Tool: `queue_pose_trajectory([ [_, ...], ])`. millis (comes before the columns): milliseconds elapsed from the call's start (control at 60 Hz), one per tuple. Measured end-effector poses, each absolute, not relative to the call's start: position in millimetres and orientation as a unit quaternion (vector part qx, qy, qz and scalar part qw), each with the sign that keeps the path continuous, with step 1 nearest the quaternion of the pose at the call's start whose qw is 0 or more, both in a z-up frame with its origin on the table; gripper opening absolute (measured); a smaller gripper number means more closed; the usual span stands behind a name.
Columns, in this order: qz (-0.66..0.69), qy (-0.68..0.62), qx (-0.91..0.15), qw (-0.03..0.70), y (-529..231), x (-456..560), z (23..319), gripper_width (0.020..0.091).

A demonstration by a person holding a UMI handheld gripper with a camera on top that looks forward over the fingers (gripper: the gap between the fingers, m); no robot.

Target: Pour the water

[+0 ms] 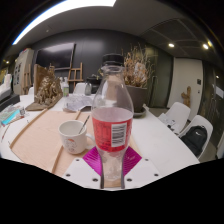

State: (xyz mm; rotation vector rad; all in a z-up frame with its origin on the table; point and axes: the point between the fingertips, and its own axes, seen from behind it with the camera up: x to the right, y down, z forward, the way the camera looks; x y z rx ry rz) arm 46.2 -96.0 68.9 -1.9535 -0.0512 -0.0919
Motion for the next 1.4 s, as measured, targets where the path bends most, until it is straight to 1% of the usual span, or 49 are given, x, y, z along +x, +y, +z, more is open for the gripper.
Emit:
queue_pose_trajectory([
  [117,-0.102,-0.060,-0.823,0.555,-88,76,100,0.0218],
  [283,-0.269,-0.167,-0.785,0.532,-58,126,144,0.0220],
  [450,-0.431,-0.309,-0.689,0.493,-24,151,186,0.0219],
  [617,-0.536,-0.424,-0.571,0.454,3,140,210,0.0218],
  [717,-0.581,-0.471,-0.505,0.430,15,126,218,0.0216],
  [817,-0.612,-0.506,-0.453,0.405,25,113,217,0.0217],
  [917,-0.623,-0.537,-0.424,0.380,32,105,207,0.0217],
  [1067,-0.620,-0.560,-0.403,0.375,35,93,197,0.0217],
  [1150,-0.611,-0.554,-0.417,0.382,35,94,195,0.0218],
  [1233,-0.589,-0.537,-0.457,0.396,34,99,192,0.0218],
  [1317,-0.536,-0.493,-0.533,0.431,31,106,189,0.0220],
  [1400,-0.458,-0.416,-0.625,0.475,24,112,187,0.0219],
])
